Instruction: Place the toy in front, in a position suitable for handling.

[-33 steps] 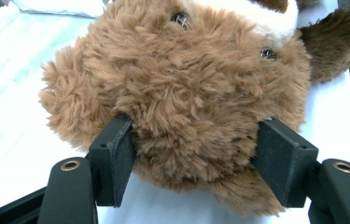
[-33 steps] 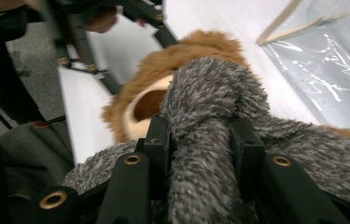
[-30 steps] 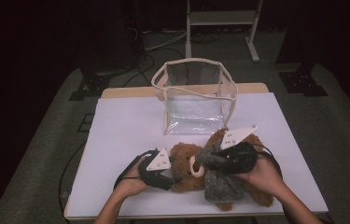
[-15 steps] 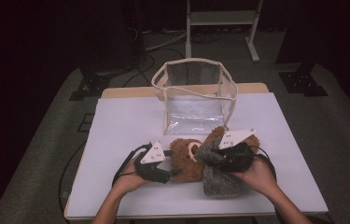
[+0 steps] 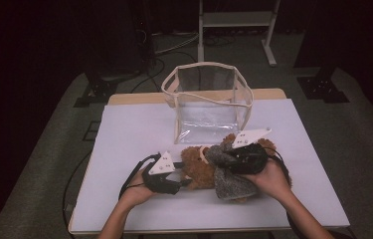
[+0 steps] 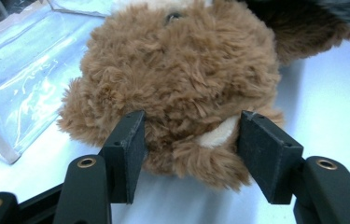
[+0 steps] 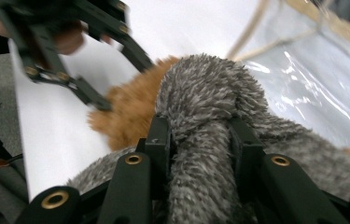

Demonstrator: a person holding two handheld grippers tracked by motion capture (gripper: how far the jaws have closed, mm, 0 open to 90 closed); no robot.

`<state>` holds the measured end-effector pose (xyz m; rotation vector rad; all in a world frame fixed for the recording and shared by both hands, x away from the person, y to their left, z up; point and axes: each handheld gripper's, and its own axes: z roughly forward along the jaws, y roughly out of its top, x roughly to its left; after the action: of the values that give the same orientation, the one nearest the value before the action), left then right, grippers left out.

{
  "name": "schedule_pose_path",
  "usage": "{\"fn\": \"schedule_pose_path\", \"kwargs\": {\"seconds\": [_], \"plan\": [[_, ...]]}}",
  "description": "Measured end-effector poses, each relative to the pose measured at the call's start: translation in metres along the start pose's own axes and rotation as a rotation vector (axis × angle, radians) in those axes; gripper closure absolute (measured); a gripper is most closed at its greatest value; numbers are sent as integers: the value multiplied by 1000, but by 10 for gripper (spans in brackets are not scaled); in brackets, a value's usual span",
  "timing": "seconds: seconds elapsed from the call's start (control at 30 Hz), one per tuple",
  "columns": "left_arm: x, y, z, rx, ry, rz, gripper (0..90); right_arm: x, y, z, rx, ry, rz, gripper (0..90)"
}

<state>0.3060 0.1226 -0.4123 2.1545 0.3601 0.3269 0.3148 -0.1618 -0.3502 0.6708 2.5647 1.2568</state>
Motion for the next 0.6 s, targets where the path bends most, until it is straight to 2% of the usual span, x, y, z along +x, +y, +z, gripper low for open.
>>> {"fn": "schedule_pose_path", "kwargs": {"seconds": [0.03,0.2,0.3,0.5,0.53,0.6], "plan": [[0,1,1,-1,1,-2,413,9,7,1,-10,15,-23,658],[0,0,1,0,-1,-4,406,24,21,14,19,22,-108,657],[3,-3,-4,1,-10,-8,382,23,17,23,51,23,-120,657],[11,-7,-18,0,12,-15,362,18,7,18,46,19,-109,656],[15,-8,-24,-12,20,-30,356,18,8,17,59,10,-121,655],[16,-8,-25,-18,22,-34,352,20,10,18,67,1,-125,654]]}}
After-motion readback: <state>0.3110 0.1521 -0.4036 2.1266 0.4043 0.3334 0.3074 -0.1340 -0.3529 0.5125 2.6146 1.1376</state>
